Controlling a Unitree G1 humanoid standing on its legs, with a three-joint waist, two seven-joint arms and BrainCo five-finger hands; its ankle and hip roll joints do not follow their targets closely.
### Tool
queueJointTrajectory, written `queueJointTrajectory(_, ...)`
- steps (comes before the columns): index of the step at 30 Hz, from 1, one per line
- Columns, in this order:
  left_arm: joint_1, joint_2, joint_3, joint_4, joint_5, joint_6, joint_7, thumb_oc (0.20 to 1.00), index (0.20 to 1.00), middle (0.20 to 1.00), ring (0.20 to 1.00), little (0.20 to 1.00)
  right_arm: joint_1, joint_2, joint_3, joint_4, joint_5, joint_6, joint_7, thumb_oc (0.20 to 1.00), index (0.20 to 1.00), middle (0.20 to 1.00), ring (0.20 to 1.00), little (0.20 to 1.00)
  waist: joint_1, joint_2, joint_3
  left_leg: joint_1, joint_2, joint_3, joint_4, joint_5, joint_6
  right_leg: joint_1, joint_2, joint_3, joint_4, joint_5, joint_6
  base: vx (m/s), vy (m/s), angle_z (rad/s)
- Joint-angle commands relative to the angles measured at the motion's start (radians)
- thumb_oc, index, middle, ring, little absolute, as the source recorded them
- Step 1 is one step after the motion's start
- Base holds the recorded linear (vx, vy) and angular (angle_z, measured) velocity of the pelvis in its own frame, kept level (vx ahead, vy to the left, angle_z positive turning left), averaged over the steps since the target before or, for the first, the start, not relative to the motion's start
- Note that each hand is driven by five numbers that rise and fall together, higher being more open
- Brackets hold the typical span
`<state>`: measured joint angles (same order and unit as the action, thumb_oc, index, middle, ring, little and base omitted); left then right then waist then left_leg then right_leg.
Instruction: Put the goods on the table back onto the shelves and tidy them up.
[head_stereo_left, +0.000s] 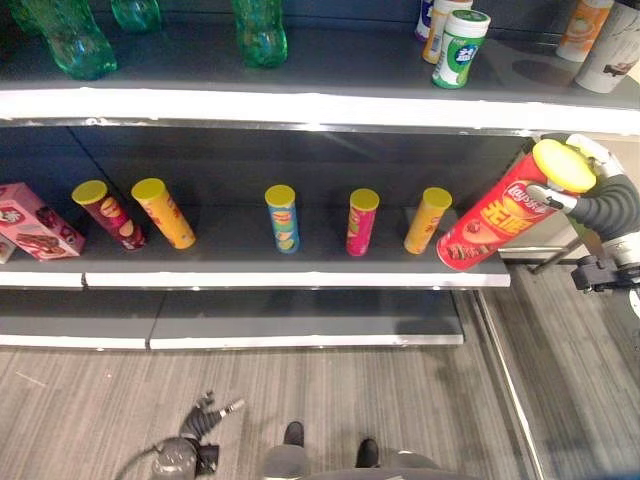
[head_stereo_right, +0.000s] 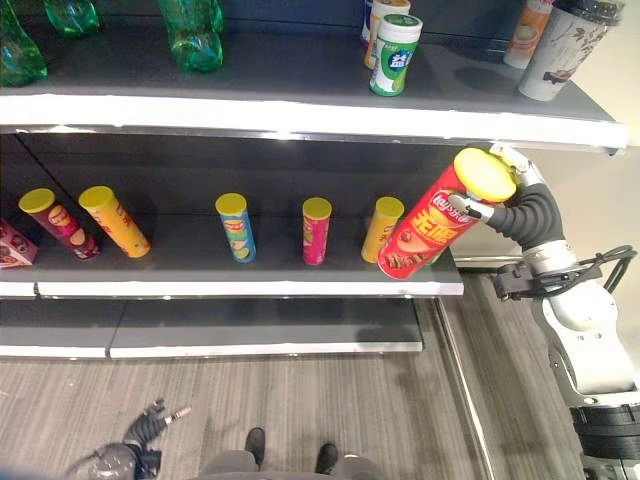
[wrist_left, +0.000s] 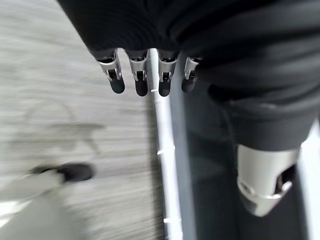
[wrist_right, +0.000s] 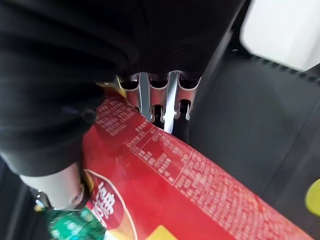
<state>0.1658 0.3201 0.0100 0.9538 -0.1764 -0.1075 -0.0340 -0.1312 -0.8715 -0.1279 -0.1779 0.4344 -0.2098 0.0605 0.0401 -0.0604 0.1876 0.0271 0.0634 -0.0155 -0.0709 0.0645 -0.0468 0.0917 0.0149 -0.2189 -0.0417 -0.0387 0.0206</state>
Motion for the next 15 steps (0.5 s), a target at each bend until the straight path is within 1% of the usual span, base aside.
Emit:
queueJointTrajectory(1, -0.053, 0.066, -0.017, -0.009, 0.013, -0.022, -0.007, 1.000, 1.000, 1.000, 1.000, 1.000, -0.050, -0.055, -0.051, -0.030, 0.033, -0.060, 0.003, 0.200, 0.200, 0.200, 0.200, 0.200, 0.014, -0.042, -0.011, -0.053, -0.054, 0.056, 0.078, -0.082, -0.028, -0.021, -0.077, -0.018, 0.030, -0.029, 0.081, -0.15, 0.127, 0.34)
queueJointTrajectory(2, -0.052, 0.064, -0.020, -0.014, 0.015, -0.019, -0.010, 1.000, 1.000, 1.000, 1.000, 1.000, -0.045, -0.063, -0.048, -0.029, 0.028, -0.056, 0.004, 0.200, 0.200, 0.200, 0.200, 0.200, 0.007, -0.042, 0.000, -0.090, -0.031, 0.099, 0.125, -0.087, -0.041, -0.022, -0.093, -0.033, 0.022, -0.021, 0.087, -0.18, 0.219, 0.46)
queueJointTrajectory(3, -0.049, 0.064, -0.016, -0.016, 0.015, -0.018, -0.008, 1.000, 1.000, 1.000, 1.000, 1.000, -0.040, -0.064, -0.044, -0.031, 0.026, -0.053, 0.008, 0.200, 0.200, 0.200, 0.200, 0.200, 0.002, -0.038, 0.006, -0.103, -0.001, 0.128, 0.143, -0.089, -0.049, -0.023, -0.108, -0.040, 0.016, -0.015, 0.094, -0.15, 0.263, 0.60)
queueJointTrajectory(4, -0.043, 0.061, -0.006, -0.018, 0.012, -0.017, -0.007, 1.000, 1.000, 1.000, 1.000, 1.000, -0.034, -0.060, -0.040, -0.034, 0.028, -0.049, 0.011, 0.200, 0.200, 0.200, 0.200, 0.200, 0.002, -0.035, 0.009, -0.106, 0.035, 0.139, 0.153, -0.091, -0.059, -0.025, -0.125, -0.046, 0.010, -0.006, 0.100, -0.09, 0.265, 0.65)
queueJointTrajectory(5, -0.039, 0.059, 0.000, -0.016, 0.013, -0.016, -0.007, 1.000, 1.000, 1.000, 1.000, 1.000, -0.023, -0.053, -0.041, -0.041, 0.029, -0.045, 0.015, 0.200, 0.200, 0.200, 0.200, 0.200, 0.000, -0.033, 0.009, -0.103, 0.068, 0.139, 0.157, -0.091, -0.067, -0.026, -0.138, -0.048, 0.006, 0.000, 0.105, -0.06, 0.274, 0.50)
queueJointTrajectory(6, -0.037, 0.059, 0.003, -0.017, 0.016, -0.017, -0.006, 1.000, 1.000, 1.000, 1.000, 1.000, -0.016, -0.052, -0.045, -0.046, 0.027, -0.042, 0.020, 0.200, 0.200, 0.200, 0.200, 0.200, -0.003, -0.035, 0.008, -0.102, 0.113, 0.130, 0.158, -0.082, -0.074, -0.032, -0.159, -0.051, 0.007, 0.004, 0.110, -0.06, 0.323, 0.31)
queueJointTrajectory(7, -0.037, 0.062, 0.007, -0.020, 0.015, -0.020, -0.005, 1.000, 1.000, 1.000, 1.000, 1.000, -0.001, -0.055, -0.050, -0.050, 0.026, -0.042, 0.028, 0.200, 0.200, 0.200, 0.200, 0.200, -0.011, -0.036, 0.007, -0.101, 0.185, 0.118, 0.158, -0.059, -0.085, -0.044, -0.189, -0.055, 0.012, 0.005, 0.119, -0.06, 0.369, 0.08)
queueJointTrajectory(8, -0.040, 0.067, 0.006, -0.026, 0.010, -0.022, -0.004, 1.000, 1.000, 1.000, 1.000, 1.000, 0.012, -0.058, -0.050, -0.052, 0.026, -0.041, 0.033, 0.200, 0.200, 0.200, 0.200, 0.200, -0.021, -0.034, 0.004, -0.096, 0.242, 0.110, 0.152, -0.031, -0.091, -0.056, -0.209, -0.057, 0.018, 0.003, 0.126, -0.03, 0.390, 0.00)
queueJointTrajectory(9, -0.042, 0.073, 0.005, -0.028, 0.009, -0.023, -0.001, 1.000, 1.000, 1.000, 1.000, 1.000, 0.022, -0.058, -0.049, -0.053, 0.025, -0.042, 0.035, 0.200, 0.200, 0.200, 0.200, 0.200, -0.030, -0.026, -0.002, -0.086, 0.291, 0.094, 0.143, 0.013, -0.101, -0.062, -0.224, -0.056, 0.022, 0.002, 0.135, 0.03, 0.429, 0.05)
queueJointTrajectory(10, -0.043, 0.081, 0.002, -0.027, 0.013, -0.028, 0.006, 1.000, 1.000, 1.000, 1.000, 1.000, 0.031, -0.052, -0.051, -0.057, 0.023, -0.044, 0.035, 0.200, 0.200, 0.200, 0.200, 0.200, -0.033, -0.016, -0.008, -0.076, 0.327, 0.056, 0.136, 0.064, -0.121, -0.061, -0.237, -0.048, 0.018, 0.005, 0.147, 0.08, 0.461, 0.10)
queueJointTrajectory(11, -0.043, 0.086, 0.000, -0.034, 0.014, -0.028, 0.011, 1.000, 1.000, 1.000, 1.000, 1.000, 0.039, -0.046, -0.054, -0.071, 0.023, -0.042, 0.039, 0.200, 0.200, 0.200, 0.200, 0.200, -0.041, -0.003, -0.015, -0.063, 0.339, 0.015, 0.127, 0.087, -0.141, -0.056, -0.250, -0.038, 0.015, 0.012, 0.160, 0.11, 0.570, 0.18)
queueJointTrajectory(12, -0.048, 0.087, -0.001, -0.035, 0.015, -0.034, 0.015, 1.000, 1.000, 1.000, 1.000, 1.000, 0.052, -0.047, -0.061, -0.068, 0.024, -0.041, 0.044, 0.200, 0.200, 0.200, 0.200, 0.200, -0.051, 0.009, -0.026, -0.044, 0.355, -0.006, 0.115, 0.086, -0.170, -0.053, -0.274, -0.035, 0.013, 0.020, 0.177, 0.11, 0.533, 0.06)
queueJointTrajectory(13, -0.049, 0.087, -0.006, -0.047, 0.014, -0.033, 0.018, 1.000, 1.000, 1.000, 1.000, 1.000, 0.057, -0.042, -0.064, -0.074, 0.020, -0.037, 0.043, 0.200, 0.200, 0.200, 0.200, 0.200, -0.055, 0.020, -0.030, -0.029, 0.353, -0.014, 0.109, 0.070, -0.183, -0.047, -0.291, -0.030, 0.015, 0.030, 0.190, 0.17, 0.784, -0.06)
queueJointTrajectory(14, -0.072, 0.089, -0.026, -0.042, 0.034, -0.040, 0.020, 1.000, 1.000, 1.000, 1.000, 1.000, 0.066, -0.038, -0.085, -0.072, 0.008, -0.035, 0.039, 0.200, 0.200, 0.200, 0.200, 0.200, -0.068, 0.035, -0.040, -0.022, 0.317, 0.010, 0.092, -0.032, -0.197, -0.037, -0.365, -0.039, 0.007, 0.086, 0.230, 0.13, 0.552, -0.12)
queueJointTrajectory(15, -0.073, 0.089, -0.027, -0.041, 0.034, -0.041, 0.020, 1.000, 1.000, 1.000, 1.000, 1.000, 0.068, -0.037, -0.088, -0.073, 0.008, -0.034, 0.039, 0.200, 0.200, 0.200, 0.200, 0.200, -0.066, 0.033, -0.039, -0.023, 0.313, 0.011, 0.097, -0.036, -0.196, -0.035, -0.369, -0.039, 0.003, 0.089, 0.232, 0.09, 0.413, -0.11)
